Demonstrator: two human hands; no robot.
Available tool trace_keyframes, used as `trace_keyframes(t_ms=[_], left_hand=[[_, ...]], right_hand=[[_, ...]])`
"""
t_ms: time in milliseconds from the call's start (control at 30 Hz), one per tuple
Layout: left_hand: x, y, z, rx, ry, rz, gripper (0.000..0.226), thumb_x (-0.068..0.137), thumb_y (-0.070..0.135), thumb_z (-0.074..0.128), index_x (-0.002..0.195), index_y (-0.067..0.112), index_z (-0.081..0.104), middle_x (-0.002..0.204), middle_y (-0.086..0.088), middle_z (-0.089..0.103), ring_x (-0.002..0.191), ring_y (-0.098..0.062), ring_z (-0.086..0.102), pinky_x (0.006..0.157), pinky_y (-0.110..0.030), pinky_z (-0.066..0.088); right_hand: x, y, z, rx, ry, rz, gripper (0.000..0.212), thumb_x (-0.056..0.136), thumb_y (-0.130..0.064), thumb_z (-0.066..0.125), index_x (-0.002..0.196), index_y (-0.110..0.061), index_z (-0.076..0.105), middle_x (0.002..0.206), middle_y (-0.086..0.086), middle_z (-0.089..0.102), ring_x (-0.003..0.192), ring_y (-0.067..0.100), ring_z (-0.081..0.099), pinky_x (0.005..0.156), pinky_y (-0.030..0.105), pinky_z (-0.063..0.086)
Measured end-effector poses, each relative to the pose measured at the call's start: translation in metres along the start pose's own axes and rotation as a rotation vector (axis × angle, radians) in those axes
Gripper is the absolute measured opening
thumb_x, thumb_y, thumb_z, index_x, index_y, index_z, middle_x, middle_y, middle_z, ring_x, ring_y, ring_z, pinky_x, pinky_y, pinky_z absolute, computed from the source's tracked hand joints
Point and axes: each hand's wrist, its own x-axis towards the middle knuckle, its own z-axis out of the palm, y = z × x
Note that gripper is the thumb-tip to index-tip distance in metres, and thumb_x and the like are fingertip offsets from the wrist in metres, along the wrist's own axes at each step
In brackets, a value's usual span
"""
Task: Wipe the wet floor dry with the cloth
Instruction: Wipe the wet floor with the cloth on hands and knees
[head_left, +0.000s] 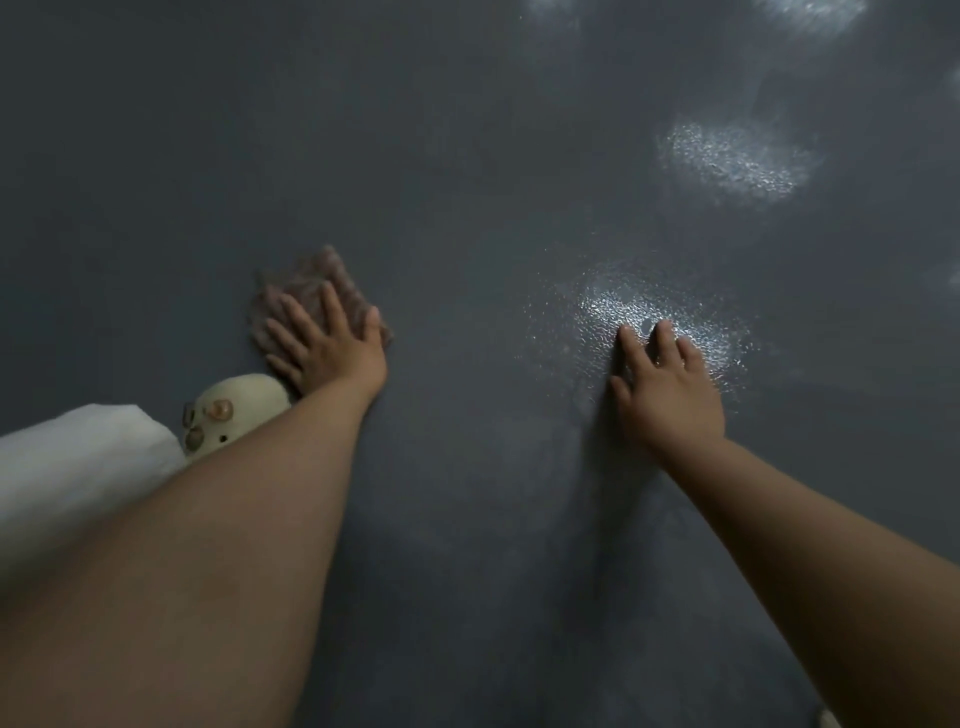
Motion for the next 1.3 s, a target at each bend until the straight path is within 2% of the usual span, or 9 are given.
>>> trace_keyframes(t_ms=[133, 333, 433, 500, 600, 733, 867, 1200, 1300], left_hand=[[-0.045, 0.030, 0.022, 0.019, -0.008, 0.033, 0.063, 0.096, 0.055, 0.028, 0.150, 0.037, 0.000, 0.158, -0.010, -0.012, 0.144, -0.037, -0.012, 0.113, -0.057, -0.006], [-0.171, 0.064, 0.072, 0.255, -0.144, 0.883, 0.058, 0.093, 0.057, 0.025, 0.148, 0.043, 0.010, 0.156, -0.011, -0.011, 0.143, -0.042, -0.003, 0.110, -0.058, -0.009], [-0.164, 0.057, 0.068, 0.361, -0.167, 0.996, 0.063, 0.082, 0.060, 0.021, 0.139, 0.042, 0.040, 0.152, -0.012, 0.031, 0.139, -0.037, 0.025, 0.110, -0.055, 0.009], [-0.130, 0.056, 0.063, 0.464, -0.065, 1.113, 0.060, 0.088, 0.061, 0.021, 0.145, 0.044, 0.026, 0.157, -0.010, 0.016, 0.144, -0.036, 0.014, 0.112, -0.054, 0.005], [-0.070, 0.058, 0.037, 0.441, -0.079, 0.852, 0.065, 0.096, 0.057, 0.023, 0.147, 0.037, -0.011, 0.157, -0.006, -0.020, 0.144, -0.033, -0.015, 0.113, -0.056, -0.006], [-0.027, 0.061, 0.019, 0.198, -0.047, 0.427, 0.066, 0.095, 0.056, 0.028, 0.150, 0.035, -0.002, 0.158, -0.006, -0.016, 0.144, -0.035, -0.014, 0.113, -0.057, -0.005], [-0.044, 0.095, 0.026, 0.105, -0.008, 0.310, 0.064, 0.096, 0.056, 0.030, 0.150, 0.038, 0.001, 0.158, -0.007, -0.014, 0.144, -0.036, -0.014, 0.113, -0.058, -0.006], [-0.212, 0.150, 0.083, 0.424, -0.311, 1.103, 0.072, 0.097, 0.046, 0.029, 0.147, 0.031, -0.020, 0.154, -0.005, -0.029, 0.139, -0.035, -0.028, 0.108, -0.056, -0.019], [-0.200, 0.145, 0.073, 0.346, -0.375, 1.251, 0.064, 0.097, 0.033, 0.033, 0.152, 0.027, 0.001, 0.159, -0.001, -0.011, 0.144, -0.029, -0.016, 0.114, -0.049, -0.010]], right_hand=[[0.001, 0.000, -0.004, 0.029, -0.011, -0.008, 0.054, 0.100, -0.035, 0.031, 0.150, -0.036, 0.012, 0.160, 0.004, 0.002, 0.145, 0.029, 0.004, 0.116, 0.042, 0.018], [-0.001, 0.003, -0.013, 0.054, -0.012, -0.022, 0.057, 0.098, -0.026, 0.036, 0.149, -0.039, 0.016, 0.160, -0.001, 0.006, 0.145, 0.024, 0.007, 0.111, 0.038, 0.025], [-0.001, 0.006, -0.012, 0.044, 0.003, -0.027, 0.058, 0.097, -0.026, 0.038, 0.149, -0.039, 0.017, 0.160, -0.002, 0.007, 0.145, 0.023, 0.008, 0.108, 0.038, 0.029], [-0.001, 0.007, -0.011, 0.048, 0.018, -0.027, 0.058, 0.097, -0.025, 0.038, 0.149, -0.039, 0.017, 0.160, -0.003, 0.007, 0.145, 0.022, 0.009, 0.109, 0.038, 0.029], [-0.001, 0.010, -0.012, 0.077, 0.028, -0.032, 0.057, 0.097, -0.021, 0.037, 0.149, -0.037, 0.019, 0.159, -0.005, 0.008, 0.145, 0.020, 0.010, 0.108, 0.038, 0.030], [0.000, 0.016, -0.013, 0.095, 0.036, -0.061, 0.059, 0.095, -0.017, 0.039, 0.149, -0.035, 0.021, 0.159, -0.008, 0.009, 0.145, 0.017, 0.012, 0.107, 0.037, 0.032], [0.002, 0.025, -0.018, 0.145, 0.059, -0.087, 0.065, 0.090, -0.008, 0.041, 0.149, -0.030, 0.022, 0.158, -0.012, 0.014, 0.143, 0.014, 0.018, 0.106, 0.033, 0.033], [-0.009, 0.061, 0.004, 0.513, 0.578, 0.032, 0.043, 0.080, -0.004, 0.041, 0.117, 0.002, 0.061, 0.128, 0.021, 0.055, 0.116, 0.041, 0.049, 0.099, 0.026, 0.028], [-0.019, 0.066, 0.020, 0.475, 0.621, 0.002, 0.039, 0.082, -0.010, 0.038, 0.105, 0.005, 0.065, 0.112, 0.023, 0.062, 0.102, 0.043, 0.056, 0.095, 0.028, 0.032]])
